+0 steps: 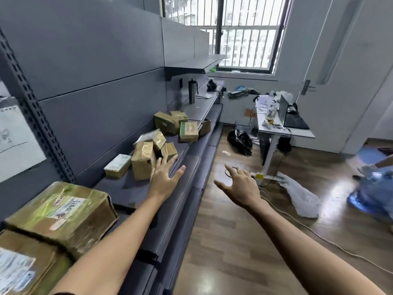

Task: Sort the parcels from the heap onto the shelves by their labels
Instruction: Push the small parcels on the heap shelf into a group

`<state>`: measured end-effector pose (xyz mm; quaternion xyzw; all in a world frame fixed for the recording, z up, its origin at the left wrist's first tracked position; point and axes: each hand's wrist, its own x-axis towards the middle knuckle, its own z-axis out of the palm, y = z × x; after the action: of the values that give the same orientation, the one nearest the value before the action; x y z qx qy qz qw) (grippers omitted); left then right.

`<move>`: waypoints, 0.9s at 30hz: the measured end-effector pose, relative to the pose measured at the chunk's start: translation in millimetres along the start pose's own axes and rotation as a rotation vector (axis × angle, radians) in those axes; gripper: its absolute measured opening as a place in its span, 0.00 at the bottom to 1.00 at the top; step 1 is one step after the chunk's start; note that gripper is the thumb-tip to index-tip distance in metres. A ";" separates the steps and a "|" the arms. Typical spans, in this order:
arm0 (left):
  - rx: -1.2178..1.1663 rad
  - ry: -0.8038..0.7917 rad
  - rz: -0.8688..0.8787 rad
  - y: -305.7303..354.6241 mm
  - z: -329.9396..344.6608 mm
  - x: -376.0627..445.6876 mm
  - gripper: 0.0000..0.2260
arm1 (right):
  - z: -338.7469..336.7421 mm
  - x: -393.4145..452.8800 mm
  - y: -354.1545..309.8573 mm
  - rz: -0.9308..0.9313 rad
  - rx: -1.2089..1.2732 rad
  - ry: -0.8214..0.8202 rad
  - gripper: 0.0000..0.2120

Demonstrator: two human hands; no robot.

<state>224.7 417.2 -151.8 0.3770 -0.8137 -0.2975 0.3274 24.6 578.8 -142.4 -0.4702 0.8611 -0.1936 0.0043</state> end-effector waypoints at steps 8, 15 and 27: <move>-0.031 0.030 -0.048 -13.5 75.7 120.3 0.38 | 28.4 142.5 63.5 0.000 0.062 -0.063 0.37; -0.073 0.172 -0.183 -23.6 100.1 178.1 0.32 | 59.6 268.5 62.1 -0.202 0.136 -0.216 0.38; 0.120 0.631 -0.450 -99.4 -4.8 194.3 0.37 | 135.8 364.3 -80.7 -0.635 0.219 -0.434 0.38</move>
<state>172.5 205.5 -161.5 0.6376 -0.5860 -0.1833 0.4653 -87.7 199.5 -177.2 -0.7398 0.6262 -0.1719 0.1762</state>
